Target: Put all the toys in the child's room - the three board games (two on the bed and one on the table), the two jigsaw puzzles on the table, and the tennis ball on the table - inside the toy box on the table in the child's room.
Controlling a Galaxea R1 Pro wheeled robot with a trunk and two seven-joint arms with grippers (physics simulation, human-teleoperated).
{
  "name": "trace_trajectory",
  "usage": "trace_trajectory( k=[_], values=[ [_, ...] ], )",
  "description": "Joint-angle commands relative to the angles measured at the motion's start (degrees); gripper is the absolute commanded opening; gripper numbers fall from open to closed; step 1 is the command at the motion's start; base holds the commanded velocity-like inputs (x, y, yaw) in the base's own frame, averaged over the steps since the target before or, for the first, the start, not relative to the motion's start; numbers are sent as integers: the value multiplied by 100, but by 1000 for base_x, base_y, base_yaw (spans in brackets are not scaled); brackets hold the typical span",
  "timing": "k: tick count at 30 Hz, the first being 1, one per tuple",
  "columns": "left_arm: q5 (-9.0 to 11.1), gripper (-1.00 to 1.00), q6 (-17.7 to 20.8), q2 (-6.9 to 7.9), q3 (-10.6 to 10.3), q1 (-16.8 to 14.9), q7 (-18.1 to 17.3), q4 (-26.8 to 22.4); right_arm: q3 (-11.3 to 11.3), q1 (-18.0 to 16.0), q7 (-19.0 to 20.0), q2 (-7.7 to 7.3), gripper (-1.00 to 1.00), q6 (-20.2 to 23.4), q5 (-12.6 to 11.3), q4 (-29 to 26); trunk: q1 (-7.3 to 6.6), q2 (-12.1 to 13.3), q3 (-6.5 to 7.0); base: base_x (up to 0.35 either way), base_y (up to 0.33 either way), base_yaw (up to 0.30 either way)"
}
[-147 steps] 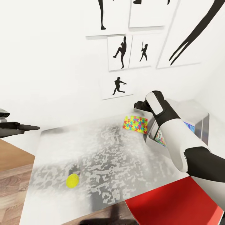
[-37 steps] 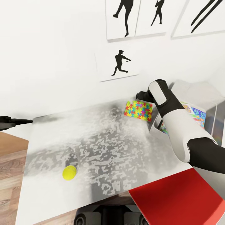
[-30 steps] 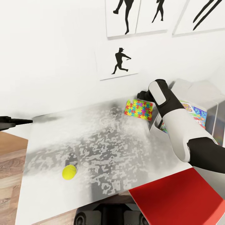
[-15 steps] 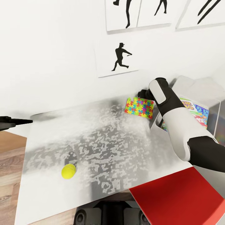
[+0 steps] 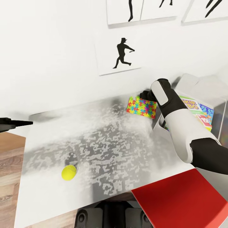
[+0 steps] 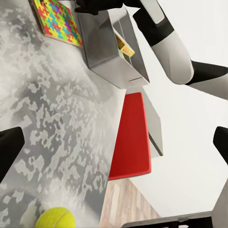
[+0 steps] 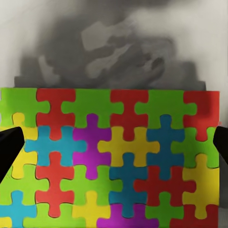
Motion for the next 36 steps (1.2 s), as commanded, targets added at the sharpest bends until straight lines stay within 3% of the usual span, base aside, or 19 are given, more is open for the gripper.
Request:
trace_trajectory(
  k=[1,12,28,36],
  values=[
    [1,100,61,4,-4,-4,-20,0,20,-5,-58,-3,100,7,-60,-3,3,-10,-17,0,0,0],
    [-4,100,61,1,-4,-4,-20,0,26,-5,-57,-9,100,7,-57,-3,3,-10,-103,0,0,0],
    [2,100,61,-3,-3,-4,-20,0,21,-5,-57,-18,100,7,-43,-8,3,-10,-109,0,0,0],
    [1,100,61,1,28,-4,-20,0,16,-113,-58,-101,100,13,-43,-25,3,-10,-109,0,0,0]
  ],
)
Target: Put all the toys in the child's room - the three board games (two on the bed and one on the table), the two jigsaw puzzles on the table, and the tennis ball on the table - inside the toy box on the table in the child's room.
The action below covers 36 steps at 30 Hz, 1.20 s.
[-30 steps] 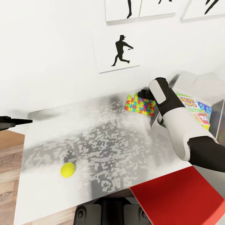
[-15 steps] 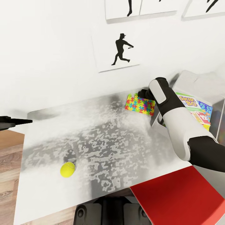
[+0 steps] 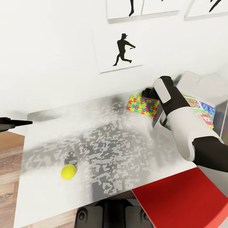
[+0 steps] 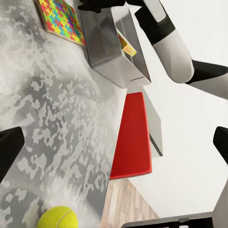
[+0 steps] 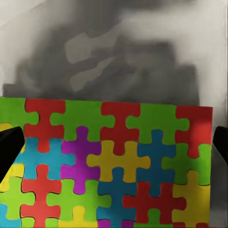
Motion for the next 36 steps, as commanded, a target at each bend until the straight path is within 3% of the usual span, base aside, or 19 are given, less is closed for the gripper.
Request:
trace_trajectory(
  k=[1,17,36],
  values=[
    [2,100,61,3,0,-4,-20,0,21,-29,-58,-6,100,8,-62,-5,3,-9,-8,0,0,0],
    [5,100,61,7,8,-4,-20,0,38,-109,-59,-13,100,16,-55,11,3,-9,-8,0,0,0],
    [5,100,61,2,8,-4,-20,0,31,-103,-58,-145,100,10,-78,19,3,-9,-19,0,0,0]
  ],
)
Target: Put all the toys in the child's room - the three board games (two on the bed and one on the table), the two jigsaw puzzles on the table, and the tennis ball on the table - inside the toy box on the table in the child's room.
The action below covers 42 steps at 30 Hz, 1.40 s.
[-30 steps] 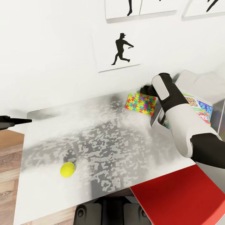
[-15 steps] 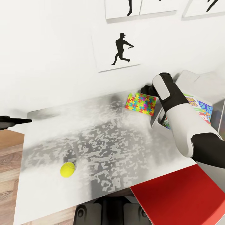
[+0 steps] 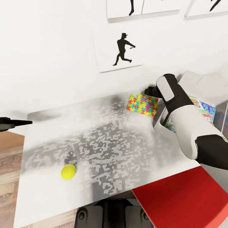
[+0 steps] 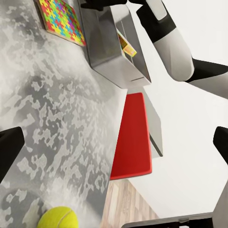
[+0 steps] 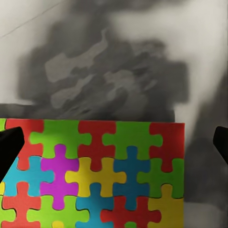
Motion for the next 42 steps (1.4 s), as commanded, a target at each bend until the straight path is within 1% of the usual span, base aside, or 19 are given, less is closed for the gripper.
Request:
trace_trajectory(
  k=[1,26,36,42],
  values=[
    [1,100,61,2,-4,-4,-20,0,19,-4,-51,-5,100,12,-50,-3,3,-10,-12,0,0,0],
    [1,100,61,0,-4,-4,-20,0,36,20,-51,0,100,3,-41,-2,3,-10,-180,0,0,0],
    [3,100,61,0,-4,-4,-20,0,32,25,-51,-2,100,3,-33,-3,3,-10,-189,0,3,0],
    [4,100,61,0,-4,-4,-20,9,28,33,-51,-9,100,3,-37,-3,3,-10,-189,0,139,0]
  ],
)
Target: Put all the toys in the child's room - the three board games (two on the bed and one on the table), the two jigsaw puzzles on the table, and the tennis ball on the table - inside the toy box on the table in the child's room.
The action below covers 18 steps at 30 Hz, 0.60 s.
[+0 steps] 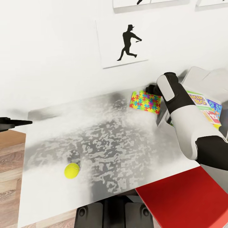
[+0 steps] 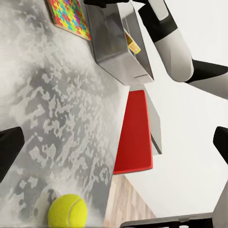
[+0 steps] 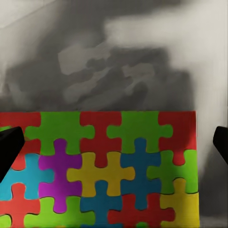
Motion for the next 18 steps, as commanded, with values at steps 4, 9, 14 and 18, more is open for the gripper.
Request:
trace_trajectory(
  k=[4,9,14,18],
  values=[
    [-3,100,61,2,-6,-6,-22,13,15,0,-33,0,100,-36,-248,251,6,-6,-8,0,42,0],
    [-3,100,61,2,-6,-6,-22,18,15,0,-33,2,100,-36,-249,251,6,-6,-8,0,5,0],
    [-3,100,61,2,-6,-6,-22,16,15,0,-33,0,100,-36,-249,251,6,-6,-8,0,46,0],
    [-3,100,61,2,-6,-6,-22,15,15,0,-33,3,100,-36,-249,262,6,-6,-8,0,115,0]
  ],
)
